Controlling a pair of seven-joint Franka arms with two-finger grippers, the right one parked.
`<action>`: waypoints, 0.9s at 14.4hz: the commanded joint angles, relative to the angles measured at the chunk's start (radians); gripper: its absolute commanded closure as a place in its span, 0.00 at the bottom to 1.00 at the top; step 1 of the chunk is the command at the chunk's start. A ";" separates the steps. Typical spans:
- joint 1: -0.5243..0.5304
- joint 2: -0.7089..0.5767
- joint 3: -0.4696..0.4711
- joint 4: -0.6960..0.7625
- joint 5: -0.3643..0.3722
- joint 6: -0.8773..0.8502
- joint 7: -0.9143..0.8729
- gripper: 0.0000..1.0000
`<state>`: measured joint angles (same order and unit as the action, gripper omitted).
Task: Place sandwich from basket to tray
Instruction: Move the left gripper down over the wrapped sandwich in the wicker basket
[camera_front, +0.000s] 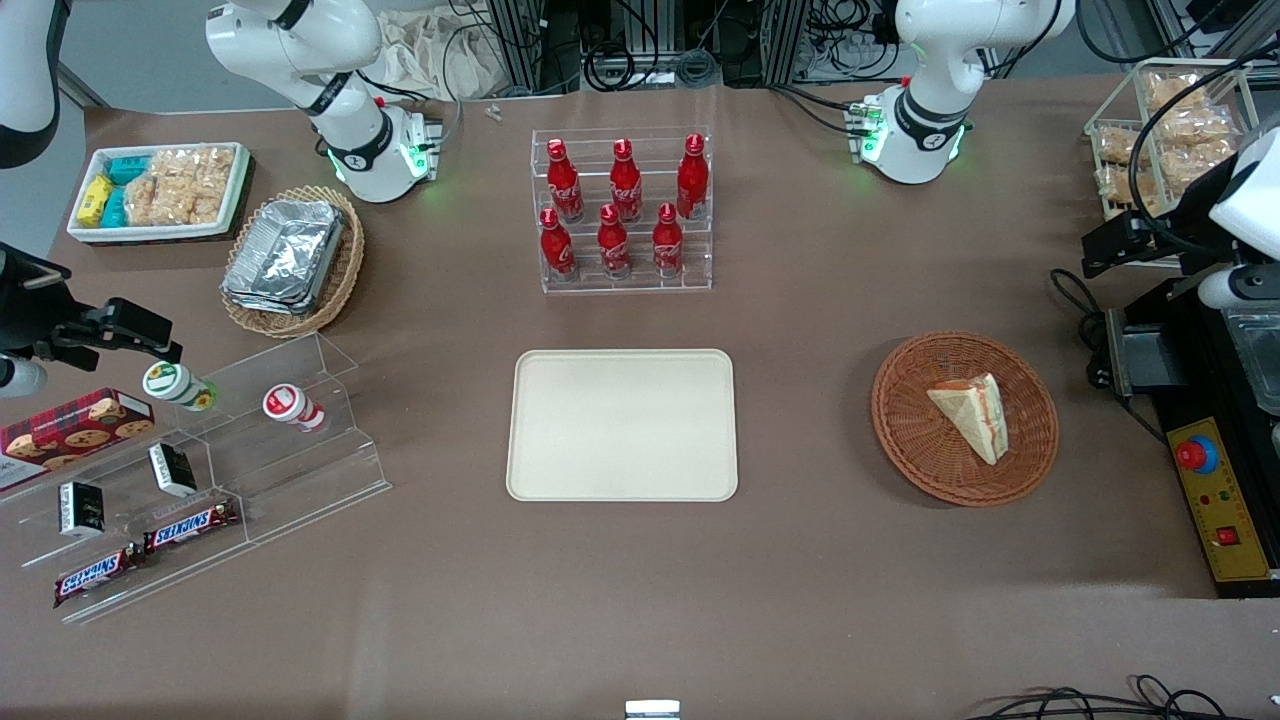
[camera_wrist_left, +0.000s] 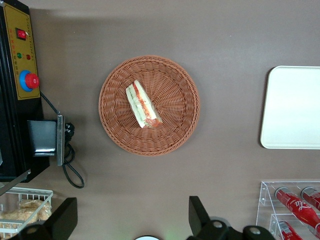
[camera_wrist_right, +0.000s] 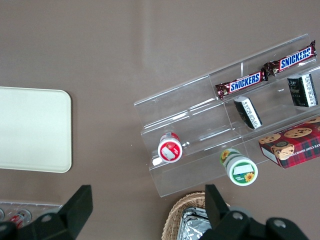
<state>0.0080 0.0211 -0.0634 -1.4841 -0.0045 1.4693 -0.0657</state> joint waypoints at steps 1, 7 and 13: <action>0.015 -0.023 -0.023 -0.030 0.012 0.002 -0.009 0.00; 0.009 -0.003 -0.030 -0.062 0.018 0.066 -0.093 0.00; 0.004 0.019 -0.041 -0.344 0.041 0.418 -0.500 0.00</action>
<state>0.0085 0.0427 -0.0879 -1.7468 0.0075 1.8001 -0.4617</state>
